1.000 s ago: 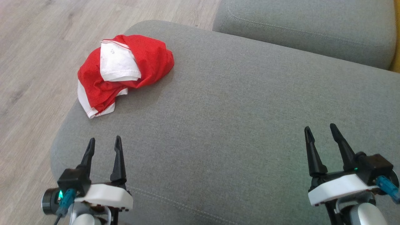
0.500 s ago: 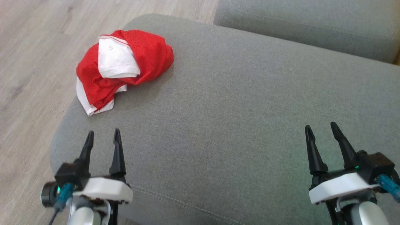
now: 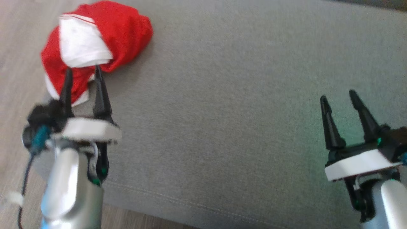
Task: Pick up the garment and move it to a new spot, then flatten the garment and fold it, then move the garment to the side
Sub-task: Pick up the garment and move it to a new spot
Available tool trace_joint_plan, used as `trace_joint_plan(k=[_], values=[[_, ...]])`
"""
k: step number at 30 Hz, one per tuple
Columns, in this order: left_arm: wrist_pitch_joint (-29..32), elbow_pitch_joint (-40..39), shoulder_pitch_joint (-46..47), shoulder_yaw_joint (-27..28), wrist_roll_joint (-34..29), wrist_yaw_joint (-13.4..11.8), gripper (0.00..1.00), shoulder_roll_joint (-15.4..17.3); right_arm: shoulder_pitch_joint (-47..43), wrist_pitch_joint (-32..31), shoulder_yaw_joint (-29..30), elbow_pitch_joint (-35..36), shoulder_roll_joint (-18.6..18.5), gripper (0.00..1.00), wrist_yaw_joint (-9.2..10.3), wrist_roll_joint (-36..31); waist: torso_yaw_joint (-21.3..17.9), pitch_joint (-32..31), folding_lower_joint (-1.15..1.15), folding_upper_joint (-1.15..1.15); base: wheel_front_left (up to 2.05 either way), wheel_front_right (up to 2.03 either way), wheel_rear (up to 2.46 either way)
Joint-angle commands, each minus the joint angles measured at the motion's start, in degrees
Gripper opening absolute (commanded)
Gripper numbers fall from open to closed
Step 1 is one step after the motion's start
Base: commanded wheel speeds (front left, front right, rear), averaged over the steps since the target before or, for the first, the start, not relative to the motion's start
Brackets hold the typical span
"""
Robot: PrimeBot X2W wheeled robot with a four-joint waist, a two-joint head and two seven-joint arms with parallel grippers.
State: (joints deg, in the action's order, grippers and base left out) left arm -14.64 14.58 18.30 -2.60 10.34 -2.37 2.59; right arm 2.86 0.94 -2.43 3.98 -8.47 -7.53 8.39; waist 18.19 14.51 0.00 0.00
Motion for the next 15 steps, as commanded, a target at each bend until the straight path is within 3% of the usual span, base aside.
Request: trace_joint_plan(k=[1, 9, 15], values=[[-0.4, -1.2, 3.0, 2.3, 0.4, 0.4, 1.0, 1.1, 1.7, -0.2, -1.1, 2.3, -1.1, 1.0, 0.04, -0.3, -2.7, 3.9, 0.0, 0.0, 0.0, 0.0, 0.0], [-0.4, 8.3, 15.9, 6.8, 1.5, 3.1, 1.0, 3.7, 5.2, -1.0, -0.7, 4.7, -3.3, 1.0, 0.04, 0.1, -6.7, 12.9, 0.0, 0.0, 0.0, 0.0, 0.0], [-0.4, 20.0, 24.3, 8.9, 1.0, 4.5, 1.0, 7.2, 7.8, -0.7, -1.5, 5.2, -4.1, 1.0, 0.04, 0.5, -8.5, 17.4, 0.0, 0.0, 0.0, 0.0, 0.0]])
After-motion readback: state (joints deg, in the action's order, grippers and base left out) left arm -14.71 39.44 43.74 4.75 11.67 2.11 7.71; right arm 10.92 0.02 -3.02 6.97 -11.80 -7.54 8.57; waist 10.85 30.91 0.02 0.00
